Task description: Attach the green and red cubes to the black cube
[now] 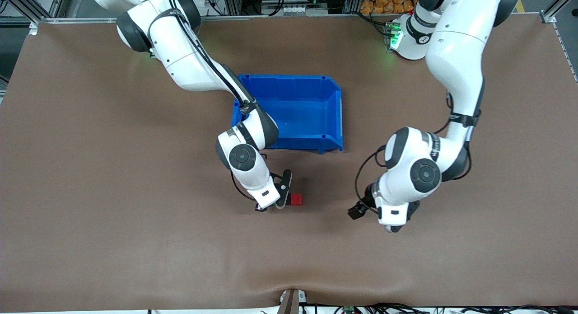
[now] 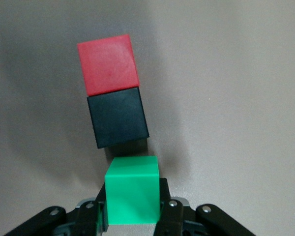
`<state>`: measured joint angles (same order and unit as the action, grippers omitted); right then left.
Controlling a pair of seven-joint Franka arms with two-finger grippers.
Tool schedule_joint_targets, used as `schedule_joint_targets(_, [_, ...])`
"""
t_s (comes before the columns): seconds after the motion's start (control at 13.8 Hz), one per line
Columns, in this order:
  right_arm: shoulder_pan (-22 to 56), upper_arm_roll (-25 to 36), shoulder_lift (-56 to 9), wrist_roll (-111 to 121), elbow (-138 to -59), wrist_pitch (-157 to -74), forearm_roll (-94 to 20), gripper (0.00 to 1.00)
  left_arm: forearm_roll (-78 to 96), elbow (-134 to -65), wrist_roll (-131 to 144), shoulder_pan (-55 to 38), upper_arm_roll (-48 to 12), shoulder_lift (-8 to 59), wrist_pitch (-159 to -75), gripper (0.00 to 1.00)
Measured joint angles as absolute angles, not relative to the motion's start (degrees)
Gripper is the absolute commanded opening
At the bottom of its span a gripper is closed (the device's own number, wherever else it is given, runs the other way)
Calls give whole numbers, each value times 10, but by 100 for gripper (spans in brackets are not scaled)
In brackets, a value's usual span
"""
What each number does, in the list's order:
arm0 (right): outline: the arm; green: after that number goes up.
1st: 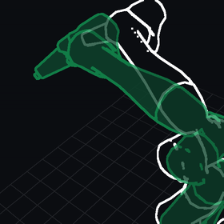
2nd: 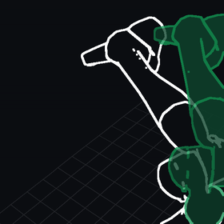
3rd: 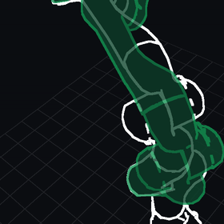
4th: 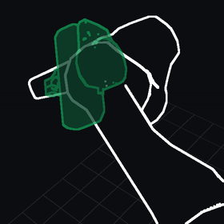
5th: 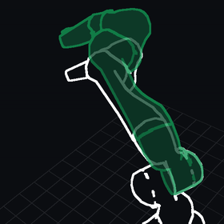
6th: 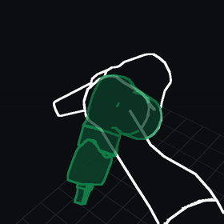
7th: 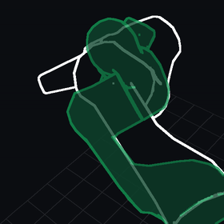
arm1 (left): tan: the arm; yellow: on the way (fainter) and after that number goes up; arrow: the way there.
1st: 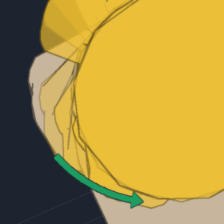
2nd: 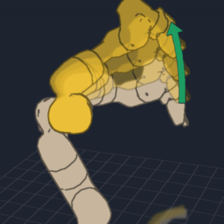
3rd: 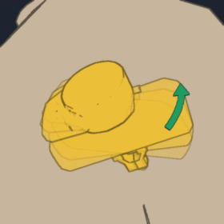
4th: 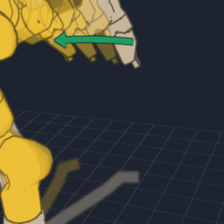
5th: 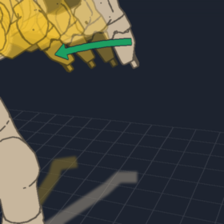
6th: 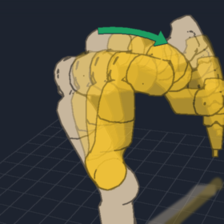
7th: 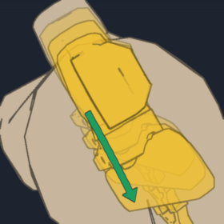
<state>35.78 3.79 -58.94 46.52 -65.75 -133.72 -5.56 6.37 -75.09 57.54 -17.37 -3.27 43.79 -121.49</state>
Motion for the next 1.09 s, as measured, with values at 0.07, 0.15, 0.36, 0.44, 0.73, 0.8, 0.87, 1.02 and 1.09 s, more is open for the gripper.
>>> schedule_joint_targets(0.07, [359, 38, -589, 464, -657, -1337, -56, 12, 49, -751, 562, -161, -32, 430, -1200, 100])
schedule_joint_targets(0.15, [360, 38, -589, 462, -657, -1336, -56, 12, 34, -750, 550, -148, -32, 419, -1182, 100])
schedule_joint_targets(0.36, [362, 38, -589, 451, -657, -1337, -56, 13, -19, -750, 514, -111, -31, 382, -1139, 100])
schedule_joint_targets(0.44, [362, 38, -589, 446, -657, -1337, -56, 16, -28, -750, 492, -102, -31, 369, -1128, 100])
schedule_joint_targets(0.73, [364, 38, -589, 436, -657, -1337, -56, 32, -35, -749, 379, -59, -29, 319, -1111, 100])
schedule_joint_targets(0.8, [365, 38, -589, 434, -657, -1337, -56, 42, -35, -749, 346, -44, -29, 308, -1109, 100])
schedule_joint_targets(0.87, [366, 38, -589, 432, -657, -1337, -56, 45, -35, -749, 313, -29, -29, 294, -1102, 100])
schedule_joint_targets(1.02, [368, 38, -590, 431, -657, -1340, -56, 58, -35, -749, 265, -6, -29, 267, -1088, 100])
schedule_joint_targets(1.09, [369, 38, -590, 431, -657, -1341, -56, 100, -35, -748, 248, 1, -29, 251, -1077, 100])
